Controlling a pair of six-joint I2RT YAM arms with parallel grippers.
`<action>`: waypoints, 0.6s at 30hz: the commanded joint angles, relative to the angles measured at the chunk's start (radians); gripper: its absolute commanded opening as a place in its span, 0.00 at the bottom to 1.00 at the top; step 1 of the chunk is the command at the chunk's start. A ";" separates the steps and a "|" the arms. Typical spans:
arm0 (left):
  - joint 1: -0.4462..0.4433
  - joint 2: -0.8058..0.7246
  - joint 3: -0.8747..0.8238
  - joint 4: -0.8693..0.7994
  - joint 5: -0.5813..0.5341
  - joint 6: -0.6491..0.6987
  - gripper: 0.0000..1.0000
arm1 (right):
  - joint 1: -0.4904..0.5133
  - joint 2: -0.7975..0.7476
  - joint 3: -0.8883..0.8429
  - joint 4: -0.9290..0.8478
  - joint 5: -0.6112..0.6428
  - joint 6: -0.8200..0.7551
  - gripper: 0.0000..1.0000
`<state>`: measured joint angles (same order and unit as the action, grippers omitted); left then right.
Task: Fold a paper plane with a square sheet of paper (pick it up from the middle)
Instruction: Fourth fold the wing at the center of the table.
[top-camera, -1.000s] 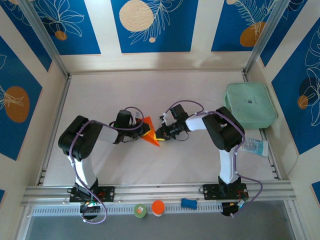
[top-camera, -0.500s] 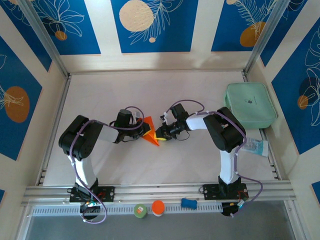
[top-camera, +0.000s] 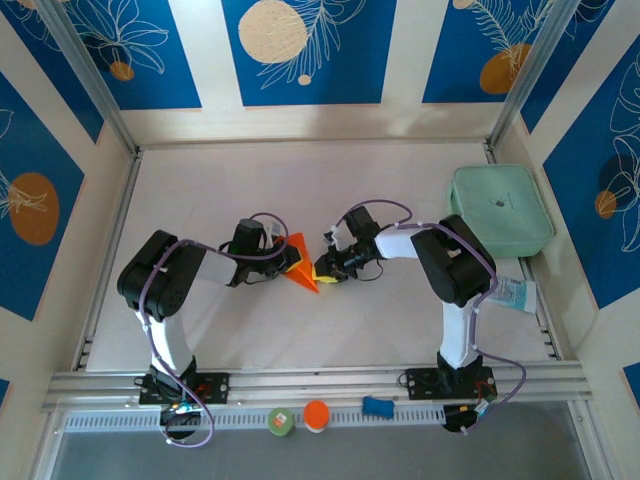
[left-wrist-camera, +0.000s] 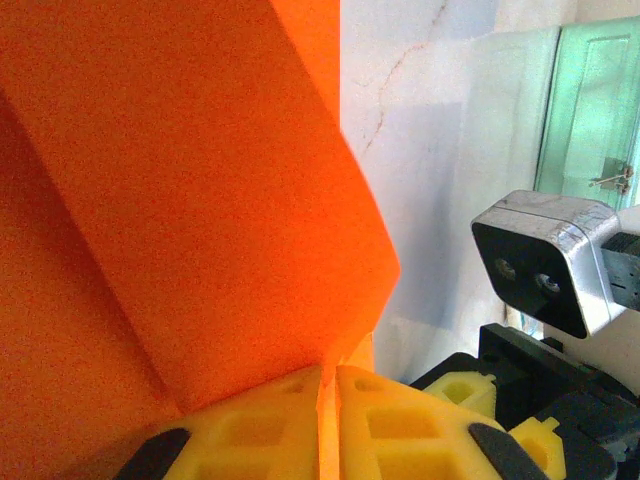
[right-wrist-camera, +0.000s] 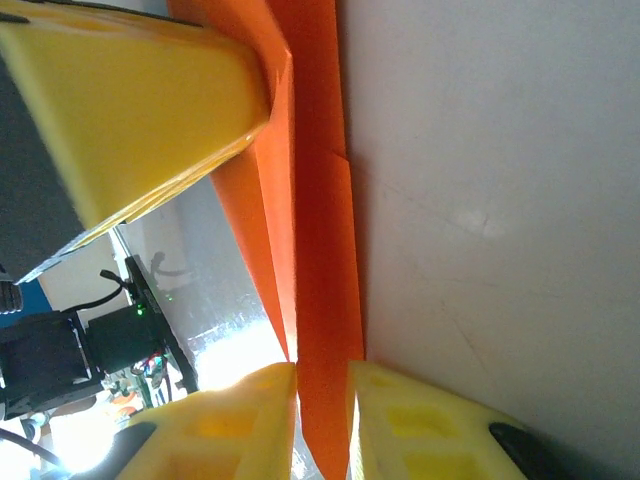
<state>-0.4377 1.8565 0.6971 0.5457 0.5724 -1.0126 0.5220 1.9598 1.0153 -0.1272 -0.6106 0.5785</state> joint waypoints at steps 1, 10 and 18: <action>0.004 0.013 -0.003 -0.051 -0.028 0.017 0.13 | 0.010 -0.037 0.002 -0.056 -0.030 -0.013 0.21; 0.004 0.011 -0.008 -0.056 -0.029 0.017 0.13 | -0.002 -0.165 -0.066 0.001 0.084 0.017 0.22; 0.004 0.014 -0.002 -0.072 -0.031 0.017 0.13 | 0.066 -0.199 -0.008 -0.073 0.177 -0.035 0.19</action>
<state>-0.4377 1.8565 0.6971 0.5449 0.5720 -1.0126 0.5510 1.7496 0.9741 -0.1467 -0.4702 0.5743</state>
